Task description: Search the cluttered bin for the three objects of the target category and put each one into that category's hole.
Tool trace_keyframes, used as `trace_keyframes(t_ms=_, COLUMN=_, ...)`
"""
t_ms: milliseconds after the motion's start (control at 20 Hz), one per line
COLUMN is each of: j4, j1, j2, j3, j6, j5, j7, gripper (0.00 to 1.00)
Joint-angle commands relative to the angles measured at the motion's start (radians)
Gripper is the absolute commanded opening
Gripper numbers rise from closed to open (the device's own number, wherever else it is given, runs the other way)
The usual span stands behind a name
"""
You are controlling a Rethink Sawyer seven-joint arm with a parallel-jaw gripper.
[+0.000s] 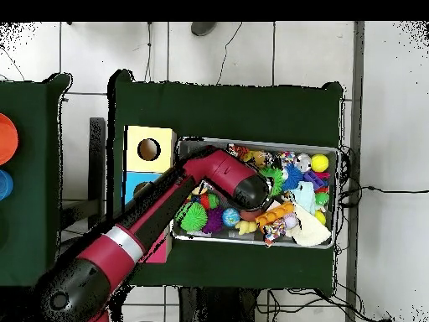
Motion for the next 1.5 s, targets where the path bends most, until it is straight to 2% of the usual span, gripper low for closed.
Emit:
trace_keyframes(t_ms=50, j4=0.032, j1=-0.029, j2=0.068, j3=0.16, j6=-0.023, j5=0.053, j7=0.091, gripper=1.0)
trace_keyframes(t_ms=500, j4=0.019, j1=-0.026, j2=0.092, j3=0.143, j6=-0.049, j5=0.035, j7=0.159, gripper=1.0)
trace_keyframes(t_ms=800, j4=0.012, j1=-0.021, j2=0.112, j3=0.128, j6=-0.106, j5=0.008, j7=0.224, gripper=1.0)
trace_keyframes(t_ms=1050, j4=0.05, j1=0.015, j2=0.116, j3=0.12, j6=-0.191, j5=-0.014, j7=0.342, gripper=1.0)
trace_keyframes(t_ms=1450, j4=0.015, j1=-0.018, j2=0.117, j3=0.144, j6=-0.106, j5=0.017, j7=0.246, gripper=1.0)
trace_keyframes(t_ms=1500, j4=0.018, j1=-0.019, j2=0.111, j3=0.148, j6=-0.079, j5=0.029, j7=0.216, gripper=0.0)
